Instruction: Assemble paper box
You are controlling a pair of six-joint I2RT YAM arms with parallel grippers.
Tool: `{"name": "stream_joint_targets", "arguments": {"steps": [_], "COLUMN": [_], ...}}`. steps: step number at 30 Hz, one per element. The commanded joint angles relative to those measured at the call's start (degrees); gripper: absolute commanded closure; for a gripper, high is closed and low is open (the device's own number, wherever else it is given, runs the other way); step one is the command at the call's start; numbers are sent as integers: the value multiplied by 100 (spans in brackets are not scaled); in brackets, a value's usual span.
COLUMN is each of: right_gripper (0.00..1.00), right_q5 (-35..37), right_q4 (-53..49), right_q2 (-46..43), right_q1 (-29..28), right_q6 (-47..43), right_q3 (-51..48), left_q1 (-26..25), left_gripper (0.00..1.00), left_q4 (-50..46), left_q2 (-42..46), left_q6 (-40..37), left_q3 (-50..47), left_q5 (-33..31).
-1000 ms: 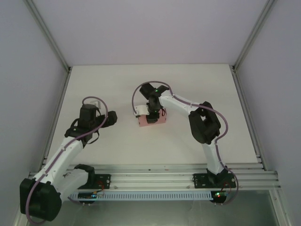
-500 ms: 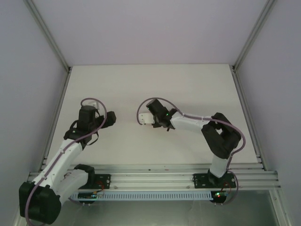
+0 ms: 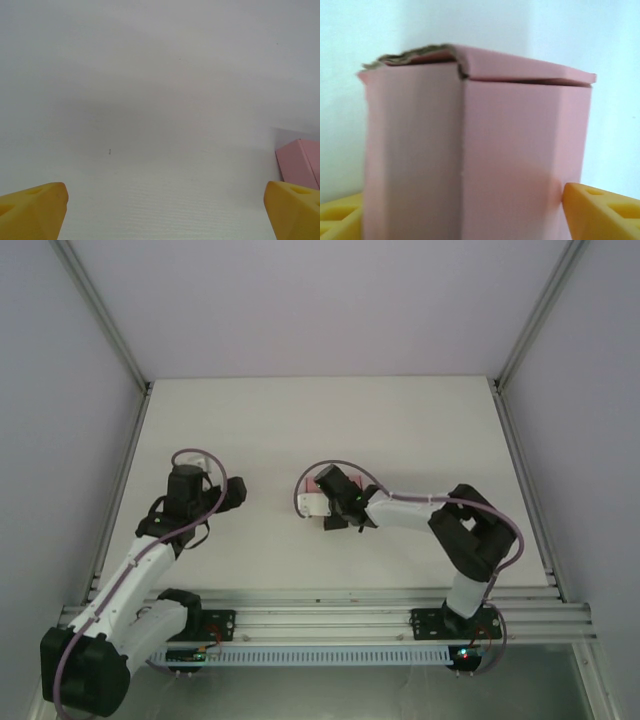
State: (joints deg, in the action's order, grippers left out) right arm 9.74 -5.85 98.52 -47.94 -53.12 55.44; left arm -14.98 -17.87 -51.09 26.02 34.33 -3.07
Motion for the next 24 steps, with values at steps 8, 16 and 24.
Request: {"name": "stream_joint_targets", "arguments": {"steps": [8,16,24], "right_gripper": [2,2,1], "right_q5": [-822,-743,-978], "right_q4": [-1935,-422,2599], "right_q2": [-1773,-3437,-3913], "right_q1": [11,1961,3971], "right_q6": [1216,4442,5076], "right_q3": [412,-606,-3255], "left_q1": [39,66,722], "left_gripper": [0,0,0], "left_q4": [376,2120,5352], "left_q2": [143,-208,-1272], "left_q6": [-273,-1353,-2399], "left_q3": [-74,-569,-1764], "left_q5": [-243,-1265,-1215]}}
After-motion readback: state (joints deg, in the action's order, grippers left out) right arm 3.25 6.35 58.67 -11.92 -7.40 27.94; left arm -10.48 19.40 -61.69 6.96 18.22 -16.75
